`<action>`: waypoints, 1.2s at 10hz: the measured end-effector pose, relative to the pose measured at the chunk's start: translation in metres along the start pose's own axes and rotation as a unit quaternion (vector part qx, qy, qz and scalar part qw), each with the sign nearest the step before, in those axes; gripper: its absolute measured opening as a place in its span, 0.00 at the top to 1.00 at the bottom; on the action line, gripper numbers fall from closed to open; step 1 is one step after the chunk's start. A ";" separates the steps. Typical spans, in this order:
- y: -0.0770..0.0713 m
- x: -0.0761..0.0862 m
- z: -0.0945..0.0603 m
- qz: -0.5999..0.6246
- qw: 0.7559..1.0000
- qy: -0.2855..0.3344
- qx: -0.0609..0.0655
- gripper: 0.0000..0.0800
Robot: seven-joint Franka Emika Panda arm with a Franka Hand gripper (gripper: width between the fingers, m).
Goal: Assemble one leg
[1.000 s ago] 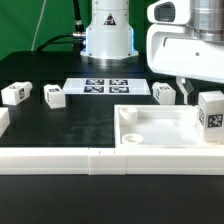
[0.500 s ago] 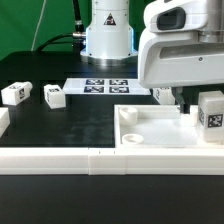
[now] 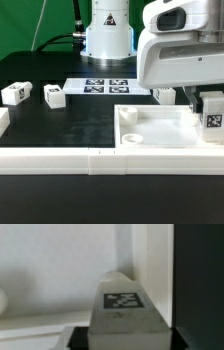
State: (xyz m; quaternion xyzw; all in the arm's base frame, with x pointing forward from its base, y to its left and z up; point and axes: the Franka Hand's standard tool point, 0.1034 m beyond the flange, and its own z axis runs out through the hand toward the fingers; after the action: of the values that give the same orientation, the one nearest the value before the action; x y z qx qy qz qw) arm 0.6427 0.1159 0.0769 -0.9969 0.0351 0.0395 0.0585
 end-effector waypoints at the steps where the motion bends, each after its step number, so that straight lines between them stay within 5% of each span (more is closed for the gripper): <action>1: 0.000 0.000 0.000 0.006 1.000 0.000 0.000 0.64; 4: 0.000 0.000 0.000 0.080 0.997 0.005 0.002 0.64; 8: 0.001 0.000 0.001 0.307 0.952 0.007 0.004 0.64; 12: 0.002 0.000 0.001 0.536 0.844 0.016 0.012 0.64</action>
Offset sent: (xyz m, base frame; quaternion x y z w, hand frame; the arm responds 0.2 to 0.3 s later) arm -0.0123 0.0004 -0.0061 -0.0004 0.0082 0.1619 0.9868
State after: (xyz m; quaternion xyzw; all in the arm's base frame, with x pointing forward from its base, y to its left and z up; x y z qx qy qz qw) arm 0.6420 0.1139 0.0758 -0.8227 0.5650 0.0488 0.0394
